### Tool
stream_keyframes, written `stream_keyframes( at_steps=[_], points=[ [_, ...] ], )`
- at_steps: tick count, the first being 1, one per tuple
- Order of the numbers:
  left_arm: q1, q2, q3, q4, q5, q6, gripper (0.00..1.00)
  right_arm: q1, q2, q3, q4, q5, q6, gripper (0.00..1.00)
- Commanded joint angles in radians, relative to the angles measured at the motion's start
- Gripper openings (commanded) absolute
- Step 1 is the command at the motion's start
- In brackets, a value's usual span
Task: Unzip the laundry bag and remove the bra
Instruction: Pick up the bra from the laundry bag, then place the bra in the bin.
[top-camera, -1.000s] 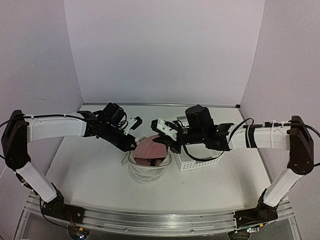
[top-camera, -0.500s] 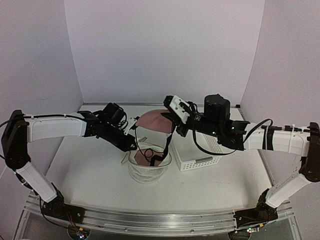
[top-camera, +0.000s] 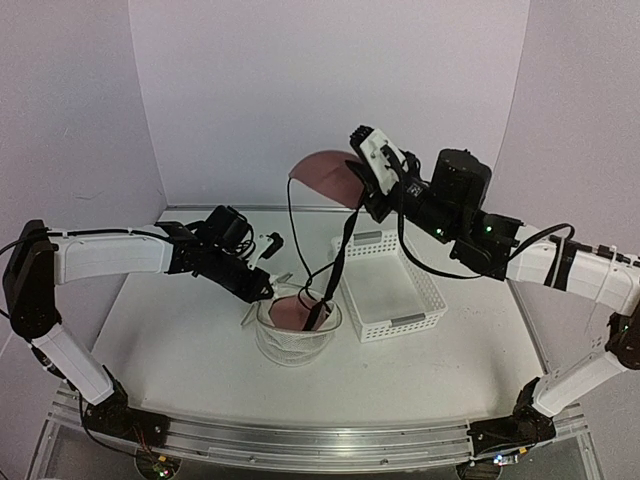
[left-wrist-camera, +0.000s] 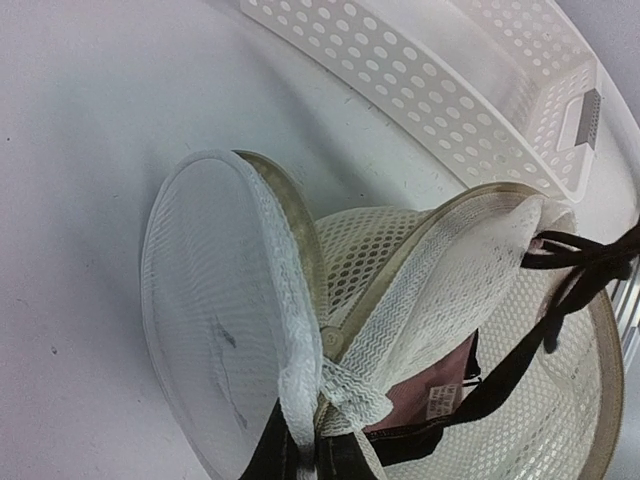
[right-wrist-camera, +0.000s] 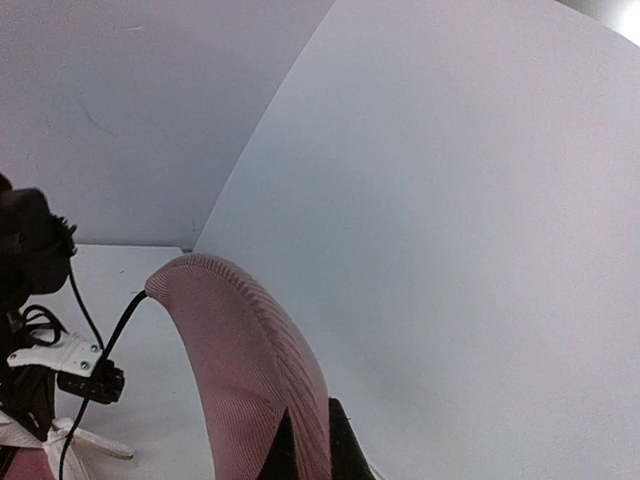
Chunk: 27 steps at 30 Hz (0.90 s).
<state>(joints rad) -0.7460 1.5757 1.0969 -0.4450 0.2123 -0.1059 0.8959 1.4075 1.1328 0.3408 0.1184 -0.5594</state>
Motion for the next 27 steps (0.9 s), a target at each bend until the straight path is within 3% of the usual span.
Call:
stream_keyframes(
  at_steps=[1, 14, 18, 27],
  points=[
    [0.004, -0.006, 0.008, 0.006, -0.046, -0.028, 0.0, -0.007, -0.049, 0.129, -0.006, 0.161, -0.02, 0.0],
    [0.004, 0.041, 0.063, 0.067, -0.069, -0.082, 0.0, -0.053, -0.031, 0.196, -0.15, 0.431, 0.003, 0.0],
    [0.004, 0.041, 0.067, 0.074, -0.091, -0.087, 0.0, -0.099, -0.003, 0.187, -0.287, 0.452, 0.165, 0.0],
    [-0.004, 0.078, 0.098, 0.099, -0.103, -0.097, 0.0, -0.203, 0.092, 0.131, -0.506, 0.338, 0.581, 0.0]
  ],
)
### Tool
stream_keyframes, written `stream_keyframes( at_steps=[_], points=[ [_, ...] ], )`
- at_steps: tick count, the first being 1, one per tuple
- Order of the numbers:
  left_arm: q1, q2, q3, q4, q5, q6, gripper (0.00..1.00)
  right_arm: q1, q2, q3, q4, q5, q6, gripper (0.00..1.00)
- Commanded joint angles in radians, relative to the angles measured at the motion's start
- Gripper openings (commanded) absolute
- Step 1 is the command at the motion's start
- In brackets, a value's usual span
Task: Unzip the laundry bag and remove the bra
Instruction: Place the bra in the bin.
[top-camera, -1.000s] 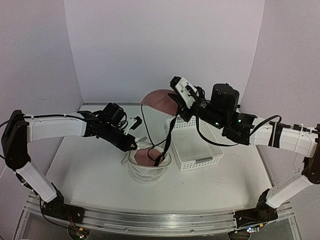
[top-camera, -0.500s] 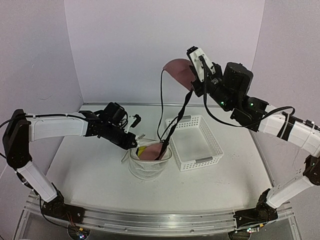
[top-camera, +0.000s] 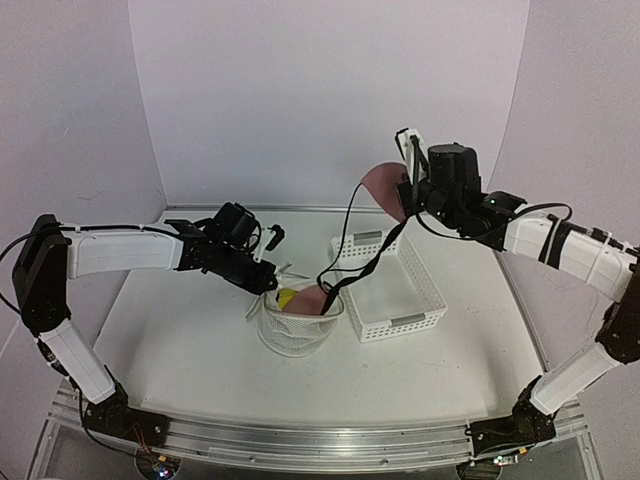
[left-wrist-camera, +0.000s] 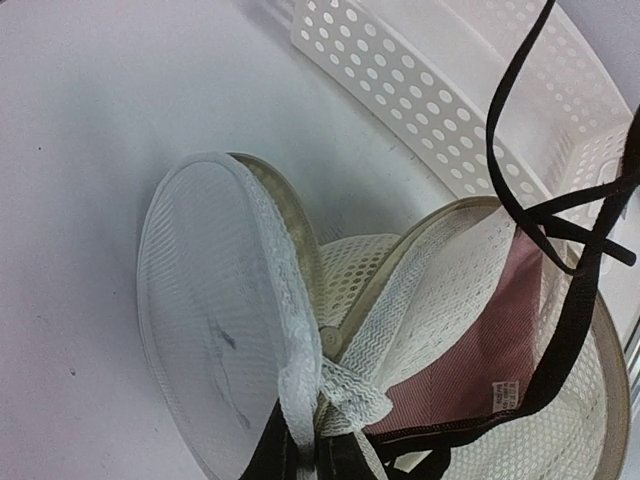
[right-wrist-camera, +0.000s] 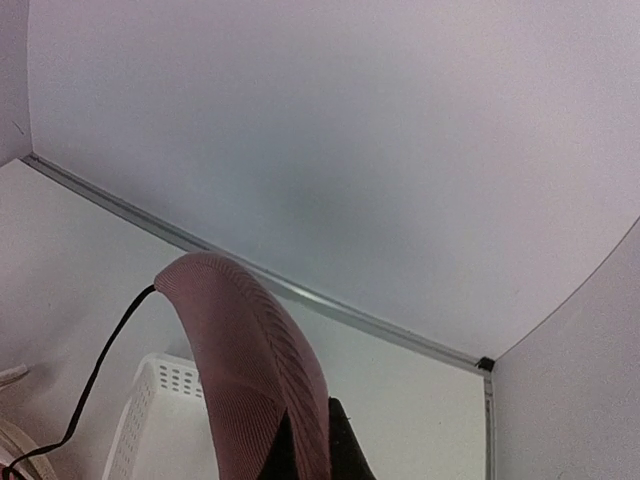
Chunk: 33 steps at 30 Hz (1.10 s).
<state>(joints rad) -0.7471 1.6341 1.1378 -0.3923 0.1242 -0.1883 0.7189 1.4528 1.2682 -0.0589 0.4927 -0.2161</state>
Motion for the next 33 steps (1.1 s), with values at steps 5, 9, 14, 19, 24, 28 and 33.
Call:
stream_keyframes(
  at_steps=[5, 9, 14, 19, 24, 28, 33],
  points=[
    [-0.007, 0.041, 0.077, 0.051, -0.007, -0.015, 0.0, -0.083, 0.116, -0.027, -0.165, -0.124, 0.387, 0.0],
    [-0.013, 0.043, 0.083, 0.05, -0.02, -0.011, 0.0, -0.136, 0.182, -0.068, -0.179, -0.266, 0.477, 0.0],
    [-0.018, 0.038, 0.079, 0.048, -0.037, -0.005, 0.0, -0.165, 0.286, -0.073, -0.199, -0.444, 0.547, 0.0],
    [-0.023, 0.032, 0.074, 0.047, -0.047, 0.0, 0.0, -0.177, 0.346, -0.07, -0.222, -0.519, 0.577, 0.17],
    [-0.024, 0.032, 0.076, 0.041, -0.049, 0.009, 0.0, -0.185, 0.31, -0.055, -0.241, -0.464, 0.551, 0.42],
    [-0.024, 0.035, 0.08, 0.035, -0.052, 0.015, 0.0, -0.185, 0.256, -0.016, -0.259, -0.478, 0.519, 0.5],
    [-0.026, 0.034, 0.076, 0.029, -0.063, 0.015, 0.0, -0.184, 0.158, 0.0, -0.239, -0.598, 0.482, 0.53]
  ],
)
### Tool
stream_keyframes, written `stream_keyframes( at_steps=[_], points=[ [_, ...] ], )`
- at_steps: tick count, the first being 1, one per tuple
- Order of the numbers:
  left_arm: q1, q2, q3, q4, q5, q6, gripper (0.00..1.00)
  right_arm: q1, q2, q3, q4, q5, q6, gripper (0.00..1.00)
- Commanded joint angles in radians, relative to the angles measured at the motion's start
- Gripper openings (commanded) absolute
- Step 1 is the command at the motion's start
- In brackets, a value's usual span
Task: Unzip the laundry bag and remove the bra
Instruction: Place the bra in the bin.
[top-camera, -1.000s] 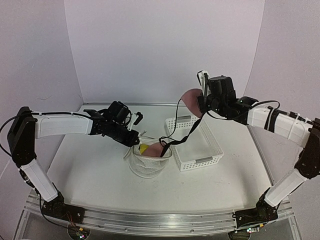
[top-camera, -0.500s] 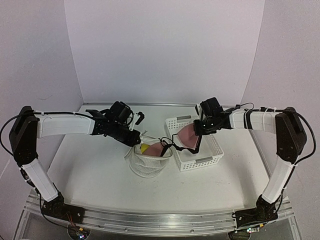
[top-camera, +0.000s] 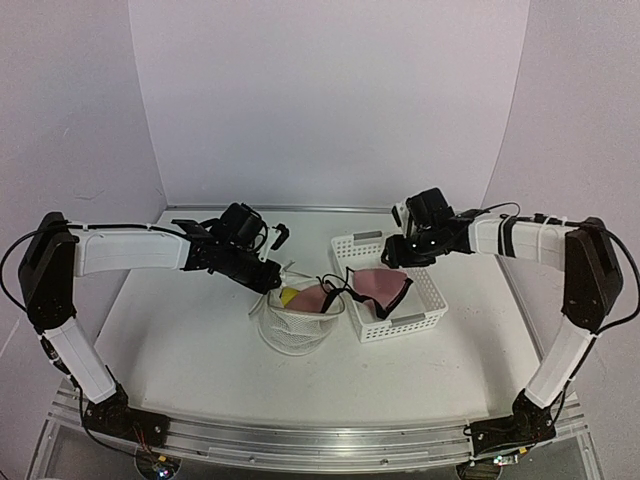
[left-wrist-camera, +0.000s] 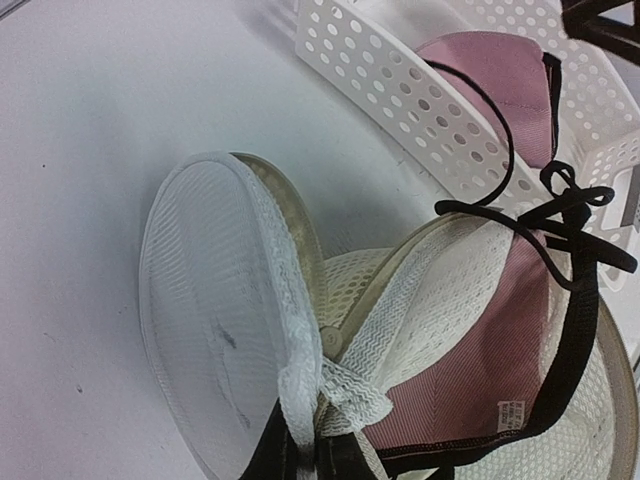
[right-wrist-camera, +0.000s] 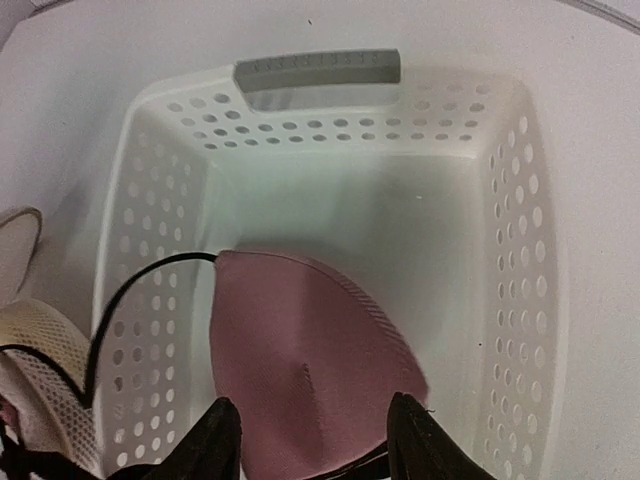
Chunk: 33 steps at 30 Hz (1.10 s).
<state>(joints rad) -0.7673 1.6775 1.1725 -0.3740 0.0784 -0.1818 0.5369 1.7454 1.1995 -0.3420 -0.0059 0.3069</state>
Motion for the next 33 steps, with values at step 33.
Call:
stream_keyframes(
  at_steps=[33],
  points=[
    [-0.026, -0.013, 0.038, -0.012, -0.032, 0.01, 0.0, 0.269, 0.032, 0.17, -0.07, -0.281, -0.263, 0.61]
  ],
)
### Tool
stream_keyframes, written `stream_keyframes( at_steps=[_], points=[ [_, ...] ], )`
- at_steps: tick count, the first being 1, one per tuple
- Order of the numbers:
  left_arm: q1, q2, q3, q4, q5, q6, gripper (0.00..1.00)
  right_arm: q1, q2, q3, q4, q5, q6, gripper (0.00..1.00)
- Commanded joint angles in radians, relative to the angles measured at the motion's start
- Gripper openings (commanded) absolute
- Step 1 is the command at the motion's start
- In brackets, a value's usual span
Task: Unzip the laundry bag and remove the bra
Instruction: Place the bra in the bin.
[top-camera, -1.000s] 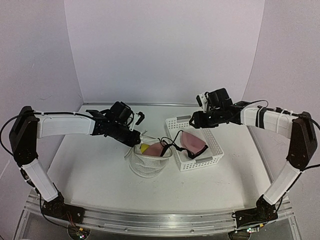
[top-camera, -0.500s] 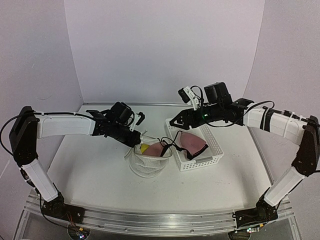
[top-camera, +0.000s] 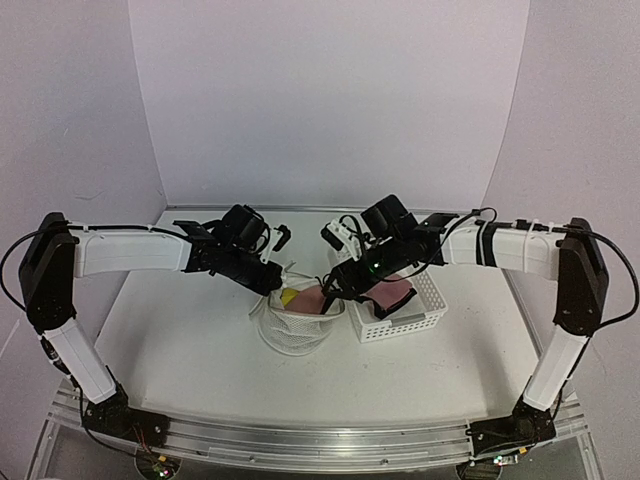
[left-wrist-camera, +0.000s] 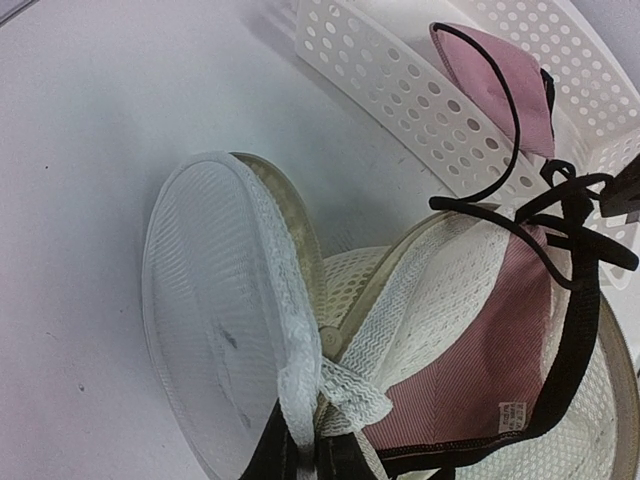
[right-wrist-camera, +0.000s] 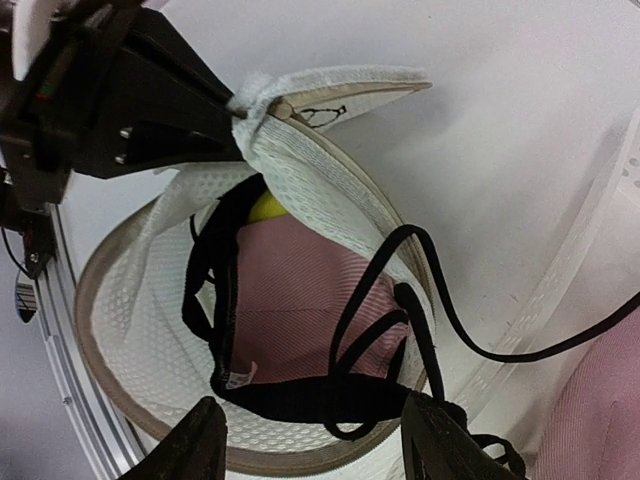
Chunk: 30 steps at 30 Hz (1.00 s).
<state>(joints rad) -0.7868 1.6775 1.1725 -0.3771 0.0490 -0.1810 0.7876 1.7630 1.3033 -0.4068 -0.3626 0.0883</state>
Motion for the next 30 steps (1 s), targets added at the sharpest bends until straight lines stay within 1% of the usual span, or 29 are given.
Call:
stream_keyframes(
  at_steps=[1, 6, 11, 16, 18, 19, 21, 22, 30],
  points=[
    [-0.008, -0.013, 0.038, -0.01, -0.003, 0.009, 0.0, 0.022, 0.021, 0.07, -0.006, 0.082, -0.045, 0.61],
    [-0.009, -0.007, 0.041, -0.01, -0.003, 0.01, 0.0, 0.034, 0.048, 0.094, -0.012, 0.112, -0.05, 0.58],
    [-0.011, -0.007, 0.043, -0.012, -0.005, 0.011, 0.0, 0.038, 0.074, 0.119, -0.019, 0.126, -0.048, 0.44],
    [-0.011, -0.009, 0.038, -0.011, -0.01, 0.012, 0.0, 0.039, 0.105, 0.135, -0.032, 0.131, -0.046, 0.33],
    [-0.011, -0.01, 0.038, -0.014, -0.013, 0.011, 0.0, 0.039, 0.113, 0.14, -0.033, 0.134, -0.041, 0.25],
    [-0.011, -0.011, 0.037, -0.013, -0.014, 0.011, 0.0, 0.039, 0.113, 0.141, -0.033, 0.132, -0.039, 0.19],
    [-0.012, -0.013, 0.037, -0.013, -0.014, 0.011, 0.0, 0.038, 0.11, 0.142, -0.033, 0.133, -0.039, 0.03],
    [-0.012, -0.013, 0.036, -0.014, -0.014, 0.011, 0.0, 0.038, 0.107, 0.141, -0.035, 0.134, -0.038, 0.0],
    [-0.013, -0.005, 0.036, -0.013, -0.023, 0.012, 0.0, 0.038, 0.044, 0.112, -0.015, 0.133, -0.045, 0.0]
  ],
)
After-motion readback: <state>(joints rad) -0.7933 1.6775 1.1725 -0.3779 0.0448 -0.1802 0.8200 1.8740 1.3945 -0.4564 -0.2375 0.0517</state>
